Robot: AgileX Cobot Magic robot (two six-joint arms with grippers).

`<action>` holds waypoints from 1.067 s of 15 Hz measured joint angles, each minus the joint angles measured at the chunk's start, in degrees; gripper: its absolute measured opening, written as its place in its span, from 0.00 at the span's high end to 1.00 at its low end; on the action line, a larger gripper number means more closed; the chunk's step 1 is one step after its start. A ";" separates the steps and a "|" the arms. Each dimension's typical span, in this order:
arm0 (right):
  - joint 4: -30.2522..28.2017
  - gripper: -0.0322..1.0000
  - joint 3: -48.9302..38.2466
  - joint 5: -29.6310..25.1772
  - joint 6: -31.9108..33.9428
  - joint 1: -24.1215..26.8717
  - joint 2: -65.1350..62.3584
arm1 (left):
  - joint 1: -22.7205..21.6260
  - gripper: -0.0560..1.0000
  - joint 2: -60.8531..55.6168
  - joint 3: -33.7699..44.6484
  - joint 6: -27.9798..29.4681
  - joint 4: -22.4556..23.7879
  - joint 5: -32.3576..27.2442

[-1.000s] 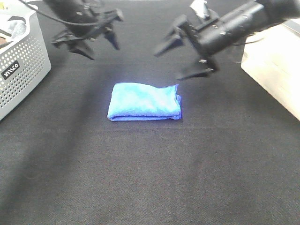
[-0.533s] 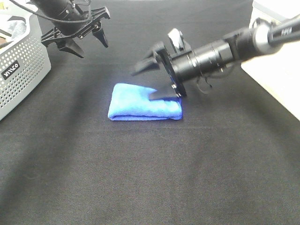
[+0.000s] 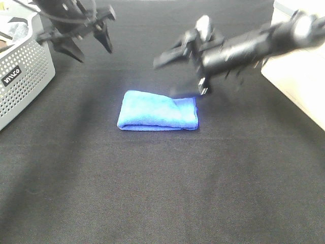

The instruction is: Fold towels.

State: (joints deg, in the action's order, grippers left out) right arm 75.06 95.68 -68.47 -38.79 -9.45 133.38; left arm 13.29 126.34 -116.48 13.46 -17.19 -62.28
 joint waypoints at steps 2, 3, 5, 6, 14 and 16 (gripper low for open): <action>-8.19 0.08 0.00 -0.34 4.81 0.11 -5.84 | 0.57 0.31 -3.78 0.00 -0.17 2.58 -2.46; -13.12 0.08 0.00 -0.40 7.62 0.11 -8.48 | 1.43 0.31 -5.56 0.00 -0.17 5.73 -3.84; -17.02 0.08 0.00 -0.40 10.20 0.11 -10.60 | 2.75 0.31 -7.28 0.00 -0.17 9.22 -5.50; -21.83 0.08 0.00 -0.40 13.18 0.11 -13.29 | 4.18 0.31 -9.34 0.63 -0.17 13.41 -6.82; -53.06 0.08 -6.47 -0.69 28.53 -0.92 -39.19 | 7.96 0.31 -40.16 34.49 2.52 22.12 -6.07; -55.58 0.08 -13.69 -0.74 28.76 -0.92 -47.73 | 7.96 0.31 -52.43 45.03 3.09 20.74 -3.90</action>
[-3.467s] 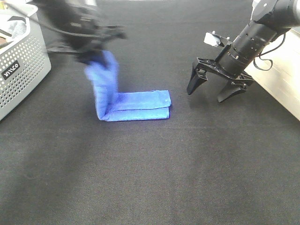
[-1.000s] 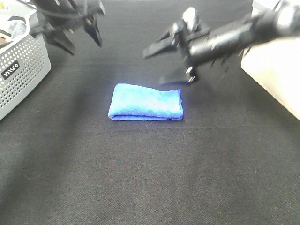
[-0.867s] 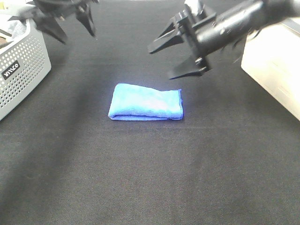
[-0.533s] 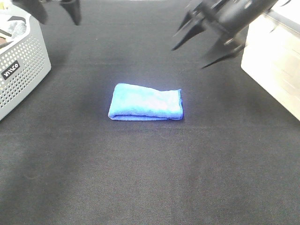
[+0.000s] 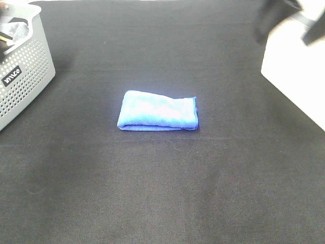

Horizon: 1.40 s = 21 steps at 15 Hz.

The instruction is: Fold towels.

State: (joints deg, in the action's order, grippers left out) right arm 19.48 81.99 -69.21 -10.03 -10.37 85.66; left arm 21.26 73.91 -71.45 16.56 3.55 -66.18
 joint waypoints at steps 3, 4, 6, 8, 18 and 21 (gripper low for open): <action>-0.80 0.08 -15.36 1.55 0.06 0.00 -14.84 | 0.00 0.31 -17.53 13.52 0.00 -1.43 0.57; -0.86 0.08 -20.51 3.04 0.06 0.00 -19.54 | 0.00 0.31 -24.01 17.25 0.00 -2.01 0.52; -1.66 0.08 -33.75 5.61 0.06 0.00 -32.09 | 0.00 0.31 -39.48 25.78 -2.12 -4.07 0.52; -3.50 0.08 -42.34 6.65 0.06 -0.11 -43.54 | 0.00 0.31 -52.20 31.17 -5.39 -4.76 0.40; -14.50 0.08 -52.71 7.79 3.72 -0.23 -74.94 | 0.00 0.31 -71.79 42.63 -17.76 -8.14 4.87; -14.67 0.08 -52.71 7.79 4.13 -0.23 -74.94 | 0.00 0.31 -71.79 42.74 -19.65 -9.28 5.56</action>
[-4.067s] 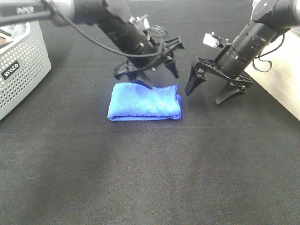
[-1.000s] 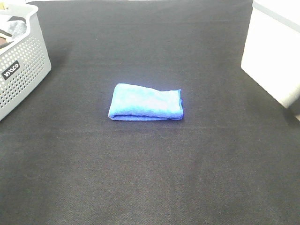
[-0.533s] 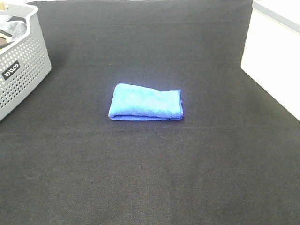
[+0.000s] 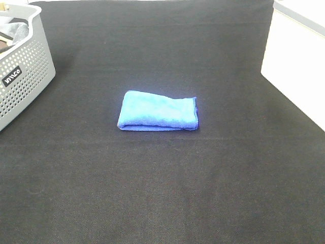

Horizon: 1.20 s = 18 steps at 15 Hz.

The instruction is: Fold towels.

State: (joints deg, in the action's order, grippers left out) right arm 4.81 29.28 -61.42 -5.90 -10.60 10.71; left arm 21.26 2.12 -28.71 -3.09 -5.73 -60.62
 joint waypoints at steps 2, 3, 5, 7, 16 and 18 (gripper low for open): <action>-0.11 0.08 0.00 0.00 0.00 0.00 0.00 | 0.00 0.31 0.00 0.00 -1.09 0.00 0.06; -0.11 0.08 0.00 0.06 0.00 0.00 0.00 | 0.00 0.31 0.00 0.00 -1.78 -0.17 0.06; -0.11 0.08 0.00 0.06 0.00 0.00 0.00 | 0.00 0.31 0.00 0.00 -2.46 -0.80 0.06; -0.11 0.08 0.00 0.06 0.00 0.00 0.00 | 0.00 0.31 0.00 0.00 -2.58 -0.86 0.06; 0.11 0.08 0.00 0.06 0.00 4.58 0.00 | -12.09 0.31 -0.52 0.00 -2.64 -0.86 0.11; 0.11 0.08 0.00 0.11 0.00 8.25 -0.17 | -16.62 0.31 -2.29 0.00 -2.64 -0.86 0.11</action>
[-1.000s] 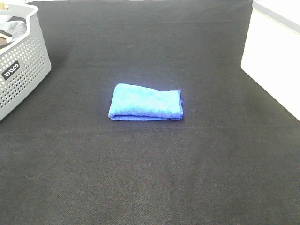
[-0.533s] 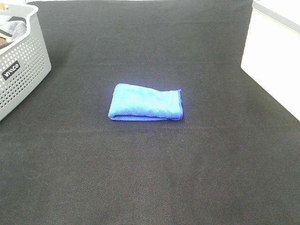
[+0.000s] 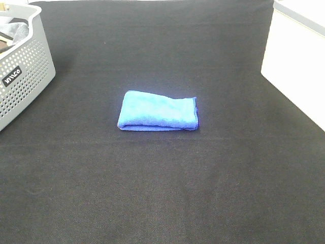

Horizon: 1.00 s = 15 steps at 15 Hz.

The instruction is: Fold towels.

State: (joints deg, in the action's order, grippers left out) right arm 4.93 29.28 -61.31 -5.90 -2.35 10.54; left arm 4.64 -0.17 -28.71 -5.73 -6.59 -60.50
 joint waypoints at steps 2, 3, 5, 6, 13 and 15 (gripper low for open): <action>0.00 0.08 0.00 0.06 0.00 0.92 -2.69 | -2.12 0.31 -0.06 0.00 0.00 0.00 0.00; 0.00 0.08 0.00 0.06 0.00 0.92 -4.93 | -2.29 0.31 -0.06 0.00 0.00 0.00 0.00; 0.00 0.08 0.00 0.06 0.00 0.92 -8.88 | -2.29 0.31 -0.06 0.00 0.00 0.00 0.00; 0.00 0.08 0.00 0.00 0.00 0.92 -10.37 | -2.29 0.31 -0.06 0.00 0.00 0.00 0.00; 0.00 0.08 0.00 0.00 0.00 0.92 -10.77 | -2.29 0.31 -0.06 0.00 0.00 0.00 0.00; 0.00 0.08 0.00 0.00 0.00 0.92 -10.77 | -2.29 0.31 -0.06 0.00 0.00 0.00 0.00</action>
State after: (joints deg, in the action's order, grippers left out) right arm 4.93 29.28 -61.31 -5.90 -1.43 -0.23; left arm 2.35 -0.23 -28.71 -5.73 -6.59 -60.50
